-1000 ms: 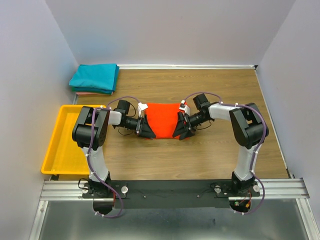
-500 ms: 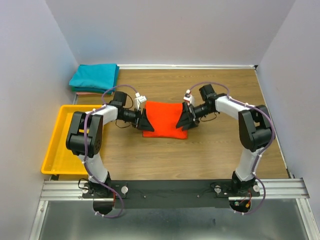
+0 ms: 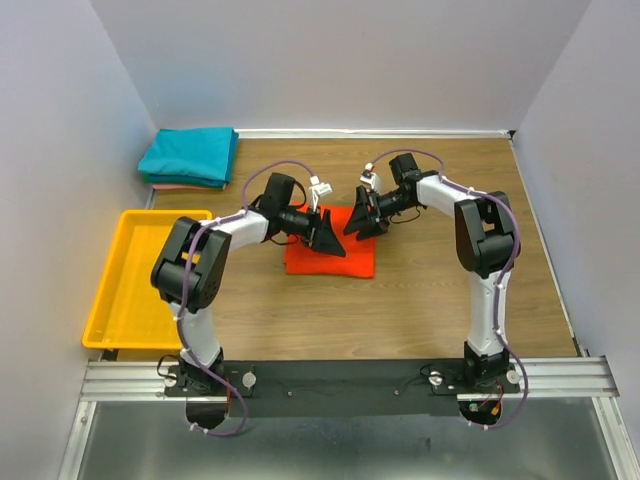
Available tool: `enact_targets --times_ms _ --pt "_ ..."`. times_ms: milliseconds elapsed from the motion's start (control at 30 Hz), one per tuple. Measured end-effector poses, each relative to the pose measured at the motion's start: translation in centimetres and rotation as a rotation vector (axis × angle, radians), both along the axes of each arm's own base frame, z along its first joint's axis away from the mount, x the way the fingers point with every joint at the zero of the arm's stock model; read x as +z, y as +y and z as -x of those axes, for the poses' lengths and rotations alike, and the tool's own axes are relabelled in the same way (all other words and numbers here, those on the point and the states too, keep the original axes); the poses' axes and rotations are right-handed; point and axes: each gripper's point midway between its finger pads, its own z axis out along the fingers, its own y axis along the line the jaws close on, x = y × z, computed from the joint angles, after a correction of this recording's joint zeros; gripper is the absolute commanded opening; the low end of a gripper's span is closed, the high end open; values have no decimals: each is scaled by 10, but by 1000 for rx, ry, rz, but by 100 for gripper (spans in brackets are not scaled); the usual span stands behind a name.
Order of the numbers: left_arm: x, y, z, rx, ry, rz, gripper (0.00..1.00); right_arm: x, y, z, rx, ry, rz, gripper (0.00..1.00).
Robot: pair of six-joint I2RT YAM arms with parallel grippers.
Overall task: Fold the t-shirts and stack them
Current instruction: Fold the tshirt
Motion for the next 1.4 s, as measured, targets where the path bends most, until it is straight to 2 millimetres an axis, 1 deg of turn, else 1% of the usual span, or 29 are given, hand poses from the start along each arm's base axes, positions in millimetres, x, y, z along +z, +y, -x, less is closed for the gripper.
enact_targets --times_ms 33,100,133,167,200,267,333,400,467,500,533,633,667,700,733,800,833,900,933,1000,1067,1133,1200,1333,1400 --pt "-7 -3 2 0 18 -3 92 -7 -1 0 -1 13 8 100" --pt "-31 -2 3 21 84 -23 92 -20 -4 0 -8 38 26 100" --pt "-46 2 3 37 124 -38 92 -26 -5 0 -10 53 31 100" --pt "-59 6 4 54 164 -52 92 -28 -5 0 -10 60 27 100" --pt "-65 9 5 51 205 -40 92 -28 -6 0 -11 64 23 100" --pt "-64 14 -2 71 213 -22 92 -29 -7 -1 -6 53 22 100" --pt "-64 16 -3 75 214 -19 92 -29 -9 -1 -3 43 21 100" --pt "-61 17 -3 75 200 -25 92 -28 -9 -1 1 35 20 100" --pt "-54 19 -3 80 178 -39 92 -25 -9 -1 9 18 22 100" --pt "-49 20 -4 83 164 -45 92 -22 -9 -3 10 9 23 100" --pt "-38 21 -9 87 132 -45 92 -18 -9 -6 10 -3 22 100" --pt "3 19 -38 105 -1 -15 92 4 -7 -22 5 -74 2 100" --pt "13 19 -47 112 -32 -5 92 13 -6 -28 3 -104 -7 100" --pt "24 20 -61 130 -70 6 92 20 -4 -34 3 -129 -13 100" --pt "29 22 -71 143 -90 12 92 26 -3 -38 2 -150 -19 100" --pt "30 30 -96 180 -108 16 92 32 -4 -46 -4 -183 -22 100" --pt "23 36 -112 209 -106 12 92 32 -4 -50 -5 -192 -21 100" --pt "3 47 -127 245 -68 -3 92 26 -5 -57 -9 -200 -14 100" --pt "-13 53 -133 266 -33 -17 92 22 -6 -60 -10 -200 -10 100" --pt "-44 65 -143 305 35 -45 92 6 -9 -67 -17 -189 8 100" --pt "-63 71 -145 316 91 -45 92 -16 -16 -71 -26 -169 34 100" --pt "-60 72 -149 320 92 -37 92 -29 -20 -72 -28 -137 27 100" --pt "-59 73 -153 335 84 -34 92 -28 -24 -75 -32 -150 24 100" --pt "-59 75 -155 346 81 -34 92 -29 -30 -85 -37 -191 37 100" --pt "-56 76 -156 355 56 -48 92 -29 -35 -95 -43 -231 56 100"
